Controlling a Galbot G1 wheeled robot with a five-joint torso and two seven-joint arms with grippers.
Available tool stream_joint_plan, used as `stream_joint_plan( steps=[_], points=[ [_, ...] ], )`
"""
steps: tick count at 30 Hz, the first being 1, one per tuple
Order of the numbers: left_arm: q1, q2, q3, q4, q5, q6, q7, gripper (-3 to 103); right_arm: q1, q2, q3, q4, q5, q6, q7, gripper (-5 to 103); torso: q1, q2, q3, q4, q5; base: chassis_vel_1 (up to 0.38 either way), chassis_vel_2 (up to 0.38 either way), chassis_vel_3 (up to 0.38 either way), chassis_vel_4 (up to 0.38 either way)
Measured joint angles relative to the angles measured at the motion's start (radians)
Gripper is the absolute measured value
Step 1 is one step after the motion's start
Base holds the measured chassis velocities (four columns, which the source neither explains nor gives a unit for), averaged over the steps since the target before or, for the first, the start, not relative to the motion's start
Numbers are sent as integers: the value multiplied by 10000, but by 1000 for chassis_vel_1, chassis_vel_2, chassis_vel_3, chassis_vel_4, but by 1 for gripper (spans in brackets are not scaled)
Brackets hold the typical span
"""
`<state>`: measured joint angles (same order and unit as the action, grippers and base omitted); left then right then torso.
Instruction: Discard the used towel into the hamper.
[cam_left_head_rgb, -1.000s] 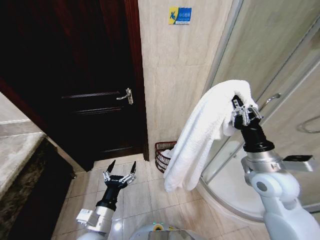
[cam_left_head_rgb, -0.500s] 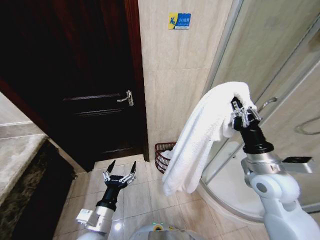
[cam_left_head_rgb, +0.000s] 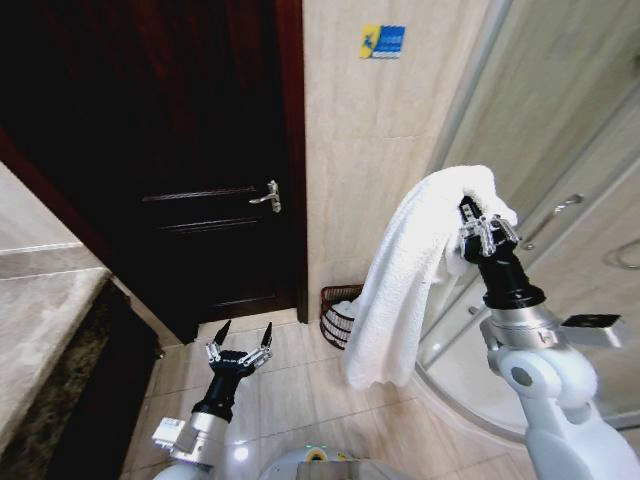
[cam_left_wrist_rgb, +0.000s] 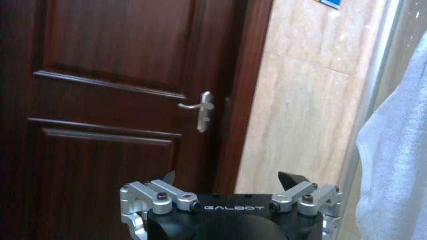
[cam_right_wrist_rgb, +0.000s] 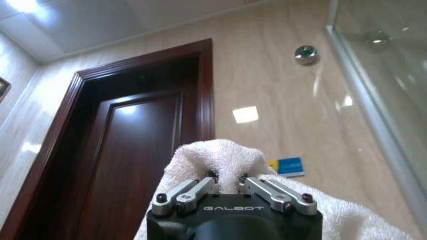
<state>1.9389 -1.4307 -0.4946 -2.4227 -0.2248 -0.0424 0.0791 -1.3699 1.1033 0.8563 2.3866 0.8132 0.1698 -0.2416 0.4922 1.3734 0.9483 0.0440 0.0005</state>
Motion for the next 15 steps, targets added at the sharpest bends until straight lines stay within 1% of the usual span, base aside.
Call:
stream_joint_plan(
  steps=[1, 3, 7, 8, 9, 11, 13, 15],
  points=[
    [0, 0, 0, 0, 0, 0, 0, 100, 0, 0, 0, 0, 0, 0, 0, 8, 0, 0, 0, 0, 0, 205, 215, -208, -182],
    [0, 5, -3, 1, 0, 0, 0, 100, -14, -2, 6, -26, 6, 30, 5, 8, -2, -13, -4, 3, -16, 179, 176, -168, -163],
    [0, 4, -3, 1, 0, 0, 0, 100, -92, 31, 28, -47, 16, 86, -3, 8, -10, -23, -12, 4, -4, 101, 114, -87, -81],
    [0, 2, -2, 1, 0, 0, -1, 100, -123, 36, 36, -48, 29, 132, -8, 8, -10, -29, -14, 2, -6, 0, 0, 0, 0],
    [0, -2, -1, 1, 0, 0, 0, 100, -138, 38, 58, -52, 36, 165, -16, 8, -12, -33, -15, 2, 2, -55, -45, 30, 16],
    [0, -3, 0, 1, 0, 0, 0, 100, -147, 38, 75, -60, 40, 189, -23, 8, -13, -35, -17, 1, 4, -55, -45, 45, 29],
    [0, -4, 1, 1, 0, 0, 0, 100, -177, 36, 127, -74, 59, 245, -53, 8, -15, -41, -20, 0, -4, -42, -72, 65, 48],
    [0, -4, 2, 1, 0, 0, 0, 100, -196, 32, 145, -82, 68, 274, -68, 8, -17, -43, -21, 1, -1, -40, -64, 70, 37]
  ],
)
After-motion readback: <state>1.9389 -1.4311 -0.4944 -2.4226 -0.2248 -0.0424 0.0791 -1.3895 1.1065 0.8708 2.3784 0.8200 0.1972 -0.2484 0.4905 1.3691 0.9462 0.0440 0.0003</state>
